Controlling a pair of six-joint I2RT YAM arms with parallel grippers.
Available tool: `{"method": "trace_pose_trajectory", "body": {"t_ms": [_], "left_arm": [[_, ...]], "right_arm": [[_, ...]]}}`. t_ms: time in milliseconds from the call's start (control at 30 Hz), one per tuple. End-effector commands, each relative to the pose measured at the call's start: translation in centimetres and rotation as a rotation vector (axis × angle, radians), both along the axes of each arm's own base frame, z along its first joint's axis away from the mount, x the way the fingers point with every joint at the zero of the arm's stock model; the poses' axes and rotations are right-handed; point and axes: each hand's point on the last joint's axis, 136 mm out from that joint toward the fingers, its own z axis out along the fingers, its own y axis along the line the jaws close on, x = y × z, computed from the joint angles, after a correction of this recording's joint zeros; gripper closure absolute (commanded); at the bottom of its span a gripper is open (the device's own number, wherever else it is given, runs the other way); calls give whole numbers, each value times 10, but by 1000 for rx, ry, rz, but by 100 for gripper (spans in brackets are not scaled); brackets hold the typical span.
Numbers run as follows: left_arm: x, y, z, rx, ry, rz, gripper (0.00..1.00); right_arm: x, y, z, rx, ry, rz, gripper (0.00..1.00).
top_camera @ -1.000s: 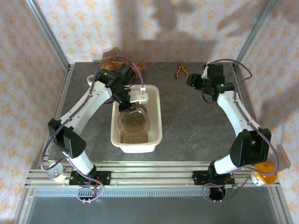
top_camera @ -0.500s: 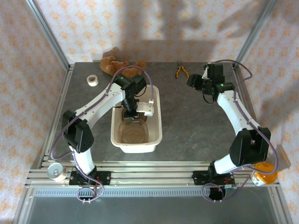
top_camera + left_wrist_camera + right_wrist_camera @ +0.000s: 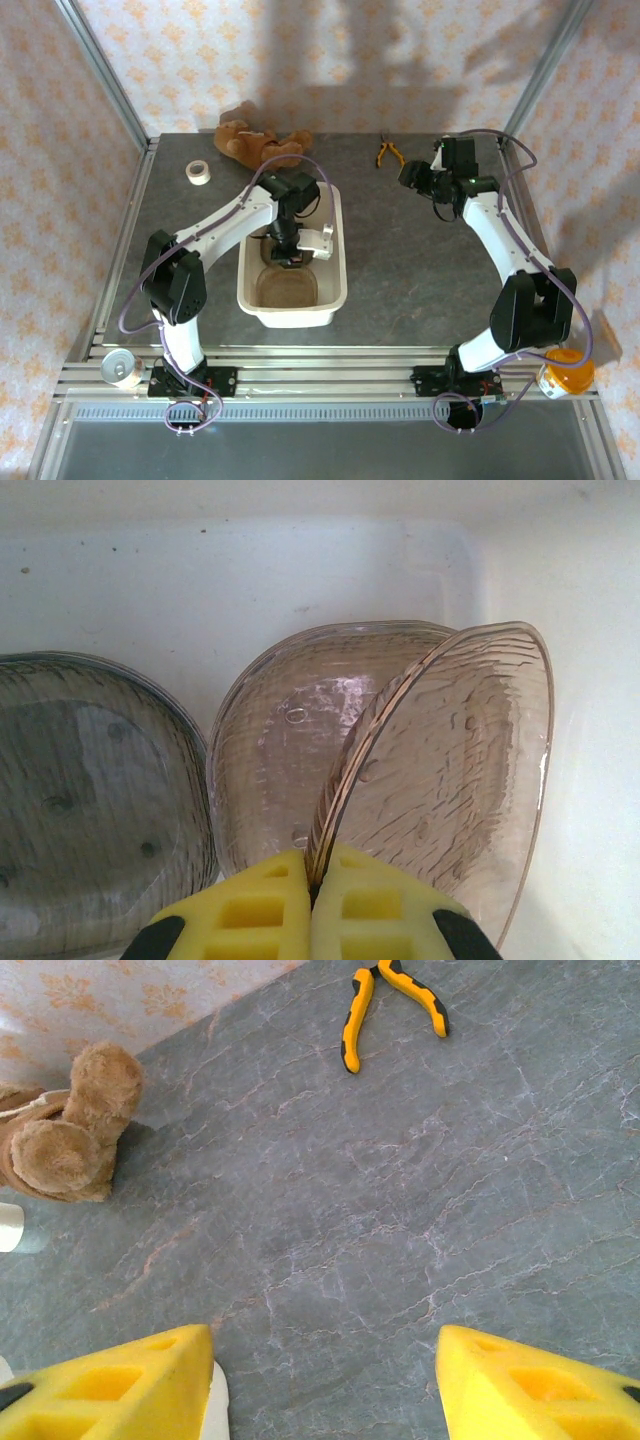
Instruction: Place the plates into the plastic bin on the countertop
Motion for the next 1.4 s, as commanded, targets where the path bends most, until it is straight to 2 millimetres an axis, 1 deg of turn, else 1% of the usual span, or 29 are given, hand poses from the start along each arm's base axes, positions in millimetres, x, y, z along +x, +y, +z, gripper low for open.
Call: {"method": "trace_pose_trajectory", "body": {"t_ms": [0,133,233,400,533,633,667,767,833,867,900,933,967,1000,1133,1200,1267,1333,1367], "left_arm": [[-23,6,-12,51,86,-8,100],[-23,7,-22,69,86,4,100],[-18,9,-28,79,57,13,100],[-9,8,-32,76,4,27,99],[-5,8,-34,71,-29,34,92],[1,5,-30,42,-81,50,81],[4,3,-27,26,-103,58,77],[12,-2,-17,-14,-154,88,69],[17,-4,-10,-29,-181,105,65],[19,-5,-6,-36,-192,115,62],[22,-6,-2,-41,-206,124,54],[23,-6,2,-49,-215,131,53],[24,-7,6,-56,-225,136,47],[25,-8,12,-67,-240,144,39],[32,-10,34,-106,-303,181,36],[37,-10,47,-134,-337,215,36],[47,-11,65,-183,-387,278,35],[63,-10,87,-254,-452,372,30],[74,-8,102,-300,-501,448,22]], "right_arm": [[0,-6,-7,-13,19,-22,39],[1,-6,-10,-13,25,-23,39],[2,-6,-11,-12,26,-24,39],[2,-6,-11,-13,28,-21,39],[-1,-7,-12,-16,31,-22,39],[-2,-7,-12,-17,29,-24,39],[-2,-7,-12,-16,28,-24,39],[-2,-7,-13,-15,28,-23,39],[-2,-7,-13,-14,27,-23,39],[-3,-7,-13,-14,29,-21,39],[-3,-7,-13,-12,30,-21,39],[-3,-6,-12,-10,28,-19,39],[-4,-6,-13,-11,28,-17,39],[-4,-6,-14,-12,30,-16,39],[-5,-6,-13,-16,29,-9,39],[-6,-6,-14,-18,32,-4,39],[-6,-6,-13,-24,29,-3,39],[-6,-7,-13,-32,27,-3,39],[-5,-8,-13,-37,23,-5,39]]}}
